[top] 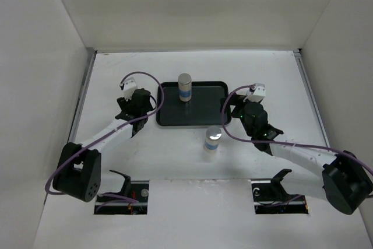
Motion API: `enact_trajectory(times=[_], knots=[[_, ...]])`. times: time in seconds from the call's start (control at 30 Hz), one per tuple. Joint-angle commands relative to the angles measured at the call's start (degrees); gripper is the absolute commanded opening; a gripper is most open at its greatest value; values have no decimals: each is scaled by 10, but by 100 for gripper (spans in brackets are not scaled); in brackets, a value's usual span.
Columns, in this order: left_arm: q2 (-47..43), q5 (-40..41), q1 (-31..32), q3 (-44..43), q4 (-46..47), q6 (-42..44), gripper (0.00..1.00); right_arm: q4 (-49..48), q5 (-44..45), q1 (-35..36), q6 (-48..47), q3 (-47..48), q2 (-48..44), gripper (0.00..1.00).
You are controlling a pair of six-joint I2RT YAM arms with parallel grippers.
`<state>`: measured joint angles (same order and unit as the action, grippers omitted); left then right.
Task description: Organize the condiment bottles
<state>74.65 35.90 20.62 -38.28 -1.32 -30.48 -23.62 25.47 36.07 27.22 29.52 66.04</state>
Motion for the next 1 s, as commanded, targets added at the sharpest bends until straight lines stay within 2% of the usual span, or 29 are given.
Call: enact_trajectory(times=[0.0,0.1,0.2,0.37,0.6,0.83,0.9,0.97], knots=[[-78,0,2,-13,13,5,44,-28,-7,2,1,21,-1,100],[-136,-6,20,-42,-3,21,43,-29,-4,2,-3,23,-1,100],[-142,-9,63,-77,-18,19,43,-31,-6,2,-1,22,6,100],[-79,-21,122,-102,25,13,43,-31,-2,2,-4,23,6,100],[36,-42,142,-130,101,19,43,-31,-1,2,-4,19,1,100],[109,-62,148,-118,140,23,45,-31,0,-3,-6,18,1,100],[119,-61,153,-113,142,26,47,-31,3,-3,-6,19,6,100],[125,-60,157,-108,141,32,54,-31,4,-4,-8,19,8,100]])
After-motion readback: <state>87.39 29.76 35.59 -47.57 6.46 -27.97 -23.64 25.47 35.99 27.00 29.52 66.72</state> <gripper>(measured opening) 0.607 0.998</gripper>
